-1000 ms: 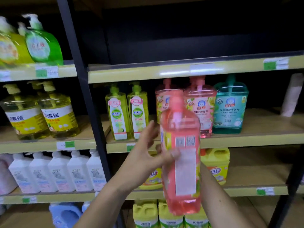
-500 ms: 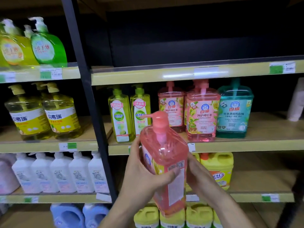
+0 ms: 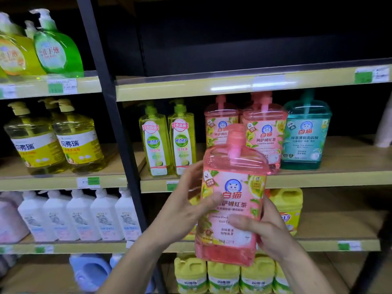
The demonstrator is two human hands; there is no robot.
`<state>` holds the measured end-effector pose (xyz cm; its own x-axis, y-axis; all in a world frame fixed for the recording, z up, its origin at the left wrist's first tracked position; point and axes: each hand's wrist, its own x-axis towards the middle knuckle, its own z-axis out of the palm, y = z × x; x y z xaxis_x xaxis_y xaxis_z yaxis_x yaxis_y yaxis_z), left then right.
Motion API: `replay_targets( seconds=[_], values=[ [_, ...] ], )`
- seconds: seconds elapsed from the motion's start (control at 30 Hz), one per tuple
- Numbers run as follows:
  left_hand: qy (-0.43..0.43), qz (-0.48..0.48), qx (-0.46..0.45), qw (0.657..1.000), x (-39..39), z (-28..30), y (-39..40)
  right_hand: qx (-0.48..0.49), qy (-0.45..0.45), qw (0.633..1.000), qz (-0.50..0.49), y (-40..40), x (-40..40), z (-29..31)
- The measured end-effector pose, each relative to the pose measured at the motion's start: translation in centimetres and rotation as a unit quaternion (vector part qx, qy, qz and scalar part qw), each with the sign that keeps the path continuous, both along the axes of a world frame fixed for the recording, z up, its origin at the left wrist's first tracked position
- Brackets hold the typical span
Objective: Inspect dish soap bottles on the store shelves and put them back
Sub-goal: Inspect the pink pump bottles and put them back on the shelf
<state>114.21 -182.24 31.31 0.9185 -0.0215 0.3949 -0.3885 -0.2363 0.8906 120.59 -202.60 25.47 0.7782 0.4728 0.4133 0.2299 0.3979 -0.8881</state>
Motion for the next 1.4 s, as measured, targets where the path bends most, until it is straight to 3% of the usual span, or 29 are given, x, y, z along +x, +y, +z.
replay_targets(
  seconds=[0.07, 0.17, 0.37, 0.53, 0.77, 0.9, 1.07, 1.17, 1.3, 1.4],
  values=[
    [0.026, -0.044, -0.023, 0.998, 0.3, -0.8, -0.2, -0.009, 0.004, 1.0, 0.019, -0.3, 0.4, -0.1],
    [-0.001, -0.047, -0.037, 0.998, 0.6, -1.6, -0.1, -0.031, -0.023, 0.999, 0.033, -1.1, 1.1, 0.0],
    [-0.051, -0.015, 0.058, 0.997, 0.3, -2.9, 0.8, -0.148, -0.116, 0.982, -0.025, -2.3, 1.2, 1.3],
    [-0.068, 0.012, 0.09, 0.994, 0.0, -3.5, 0.3, -0.15, -0.074, 0.986, 0.009, -2.1, 1.9, 0.9],
    [-0.061, 0.01, 0.083, 0.995, 1.0, -2.5, 0.4, -0.206, -0.061, 0.975, -0.055, -3.1, 1.7, 0.1],
    [-0.008, -0.019, 0.03, 0.999, 2.0, -2.0, -0.1, -0.176, -0.055, 0.983, 0.003, -3.9, 1.8, 0.3],
    [0.063, -0.032, -0.008, 0.997, 4.8, -0.9, -2.4, -0.091, -0.003, 0.992, -0.088, -3.3, 2.3, 3.0],
    [0.1, 0.01, 0.013, 0.995, 8.2, 1.0, -2.3, -0.024, 0.075, 0.994, -0.073, -2.6, 4.2, 4.4],
    [0.063, 0.131, -0.02, 0.989, 14.0, 4.7, -1.6, 0.017, 0.136, 0.986, -0.093, -2.7, 5.7, 5.0],
    [0.036, 0.21, 0.049, 0.976, 18.7, 8.0, -2.2, 0.016, 0.163, 0.982, -0.098, -3.5, 6.4, 4.7]
  ],
)
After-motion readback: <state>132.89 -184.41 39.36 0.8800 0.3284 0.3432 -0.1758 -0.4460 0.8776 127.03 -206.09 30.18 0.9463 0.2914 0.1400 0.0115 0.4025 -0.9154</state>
